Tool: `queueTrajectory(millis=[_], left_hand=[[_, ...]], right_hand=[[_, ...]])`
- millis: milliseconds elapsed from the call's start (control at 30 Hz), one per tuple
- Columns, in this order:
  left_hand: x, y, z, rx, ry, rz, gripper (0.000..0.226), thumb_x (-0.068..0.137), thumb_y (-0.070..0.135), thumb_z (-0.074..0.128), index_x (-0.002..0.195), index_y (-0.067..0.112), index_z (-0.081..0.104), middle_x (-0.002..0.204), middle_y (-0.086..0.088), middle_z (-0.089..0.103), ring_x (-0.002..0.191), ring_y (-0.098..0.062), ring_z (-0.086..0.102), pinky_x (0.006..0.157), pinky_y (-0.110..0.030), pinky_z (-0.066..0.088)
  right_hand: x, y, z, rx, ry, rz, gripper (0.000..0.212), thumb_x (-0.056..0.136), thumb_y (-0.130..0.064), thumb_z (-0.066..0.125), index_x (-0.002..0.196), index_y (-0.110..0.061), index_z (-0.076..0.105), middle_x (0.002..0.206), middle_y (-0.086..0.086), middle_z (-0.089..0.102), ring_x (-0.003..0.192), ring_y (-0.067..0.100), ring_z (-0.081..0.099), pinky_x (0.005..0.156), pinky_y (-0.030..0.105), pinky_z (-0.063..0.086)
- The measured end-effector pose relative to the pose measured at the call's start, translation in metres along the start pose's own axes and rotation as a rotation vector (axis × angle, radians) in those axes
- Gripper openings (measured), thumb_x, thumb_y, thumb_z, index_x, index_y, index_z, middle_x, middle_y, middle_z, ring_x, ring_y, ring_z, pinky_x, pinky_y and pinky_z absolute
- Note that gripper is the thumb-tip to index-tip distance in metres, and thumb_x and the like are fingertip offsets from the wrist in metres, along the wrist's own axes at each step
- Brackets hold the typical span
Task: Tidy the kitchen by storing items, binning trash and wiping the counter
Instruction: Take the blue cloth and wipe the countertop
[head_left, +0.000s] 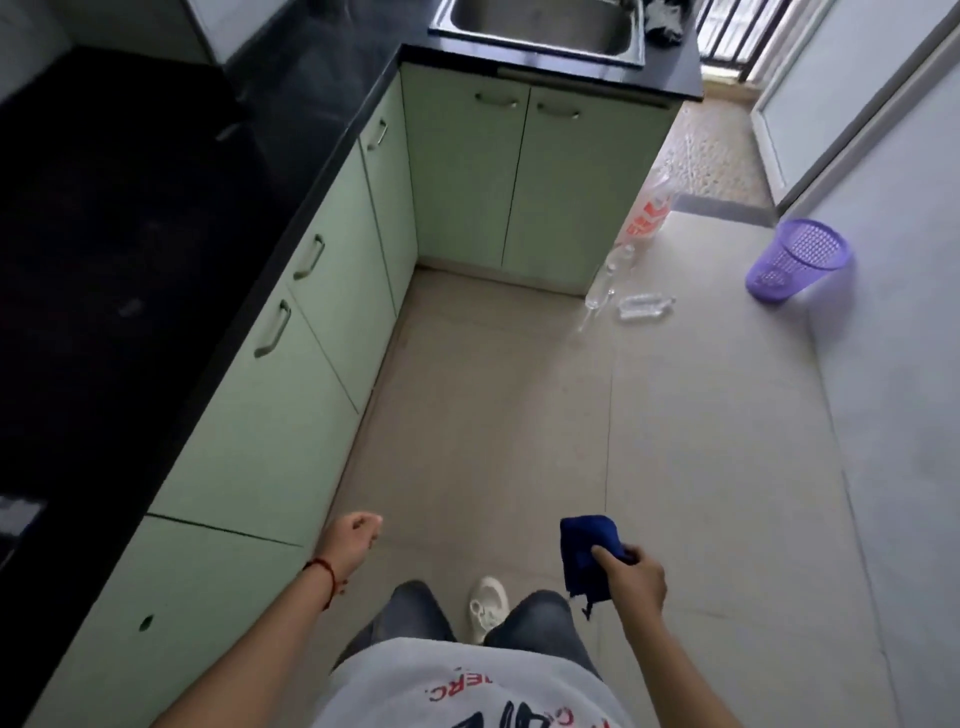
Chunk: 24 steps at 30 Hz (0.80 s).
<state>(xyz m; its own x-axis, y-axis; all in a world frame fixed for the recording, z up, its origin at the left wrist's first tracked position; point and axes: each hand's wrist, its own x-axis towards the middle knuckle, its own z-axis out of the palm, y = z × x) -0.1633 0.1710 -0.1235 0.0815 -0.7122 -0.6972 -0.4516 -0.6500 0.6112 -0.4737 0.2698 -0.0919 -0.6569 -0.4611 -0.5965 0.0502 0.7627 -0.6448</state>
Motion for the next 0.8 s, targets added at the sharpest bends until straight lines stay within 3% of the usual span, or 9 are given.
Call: queueTrajectory(millis=[167, 267, 433, 533, 600, 667, 800], left_hand=[[0.027, 0.011, -0.017, -0.118, 0.109, -0.098, 0.024, 0.083, 0.023, 0.057, 0.06, 0.016, 0.059, 0.072, -0.012, 0.059, 0.074, -0.021, 0.052, 0.068, -0.031, 0.038], [0.055, 0.016, -0.034, -0.172, 0.174, -0.161, 0.027, 0.087, 0.015, 0.055, 0.06, 0.016, 0.059, 0.076, -0.014, 0.062, 0.074, -0.022, 0.054, 0.067, -0.031, 0.038], [0.108, 0.053, -0.064, -0.236, 0.202, -0.206, 0.023, 0.082, 0.023, 0.055, 0.06, 0.018, 0.059, 0.075, -0.012, 0.062, 0.077, -0.025, 0.057, 0.067, -0.031, 0.039], [0.133, 0.102, -0.077, -0.189, 0.175, -0.118, 0.016, 0.084, 0.021, 0.055, 0.069, 0.022, 0.06, 0.084, -0.01, 0.065, 0.089, -0.029, 0.061, 0.074, -0.029, 0.042], [0.151, 0.141, -0.085, -0.142, 0.15, -0.025, 0.011, 0.087, 0.016, 0.055, 0.084, 0.02, 0.064, 0.094, -0.009, 0.066, 0.098, -0.026, 0.06, 0.08, -0.025, 0.04], [0.167, 0.182, -0.094, -0.116, 0.143, 0.045, 0.019, 0.088, 0.017, 0.054, 0.103, 0.011, 0.065, 0.104, -0.01, 0.066, 0.1, -0.022, 0.059, 0.084, -0.023, 0.041], [0.186, 0.258, -0.121, -0.134, 0.183, 0.205, 0.026, 0.089, 0.019, 0.052, 0.113, 0.012, 0.06, 0.107, -0.003, 0.064, 0.1, -0.013, 0.058, 0.084, -0.018, 0.043]], right_hand=[[0.055, -0.102, 0.061, -0.13, -0.143, -0.129, 0.028, 0.076, -0.015, 0.068, 0.102, -0.007, 0.062, 0.09, 0.009, 0.063, 0.083, 0.025, 0.058, 0.074, 0.034, 0.048], [0.082, -0.153, 0.108, -0.201, -0.211, -0.204, 0.031, 0.075, -0.018, 0.069, 0.104, -0.009, 0.062, 0.095, 0.01, 0.067, 0.09, 0.028, 0.063, 0.081, 0.04, 0.052], [0.111, -0.221, 0.17, -0.272, -0.254, -0.252, 0.029, 0.076, -0.018, 0.067, 0.104, -0.012, 0.062, 0.092, 0.006, 0.065, 0.085, 0.023, 0.06, 0.076, 0.034, 0.049], [0.122, -0.254, 0.19, -0.294, -0.278, -0.278, 0.029, 0.077, -0.018, 0.068, 0.104, -0.011, 0.061, 0.092, 0.008, 0.065, 0.082, 0.022, 0.059, 0.072, 0.031, 0.045], [0.13, -0.278, 0.202, -0.305, -0.302, -0.302, 0.028, 0.078, -0.019, 0.068, 0.103, -0.01, 0.06, 0.091, 0.008, 0.064, 0.081, 0.022, 0.059, 0.071, 0.031, 0.046], [0.138, -0.301, 0.214, -0.286, -0.301, -0.308, 0.025, 0.078, -0.019, 0.069, 0.1, -0.012, 0.059, 0.093, 0.009, 0.065, 0.084, 0.024, 0.061, 0.077, 0.037, 0.05], [0.149, -0.354, 0.245, -0.258, -0.335, -0.375, 0.019, 0.075, -0.02, 0.071, 0.083, -0.028, 0.056, 0.093, 0.009, 0.068, 0.086, 0.026, 0.063, 0.085, 0.048, 0.053]])
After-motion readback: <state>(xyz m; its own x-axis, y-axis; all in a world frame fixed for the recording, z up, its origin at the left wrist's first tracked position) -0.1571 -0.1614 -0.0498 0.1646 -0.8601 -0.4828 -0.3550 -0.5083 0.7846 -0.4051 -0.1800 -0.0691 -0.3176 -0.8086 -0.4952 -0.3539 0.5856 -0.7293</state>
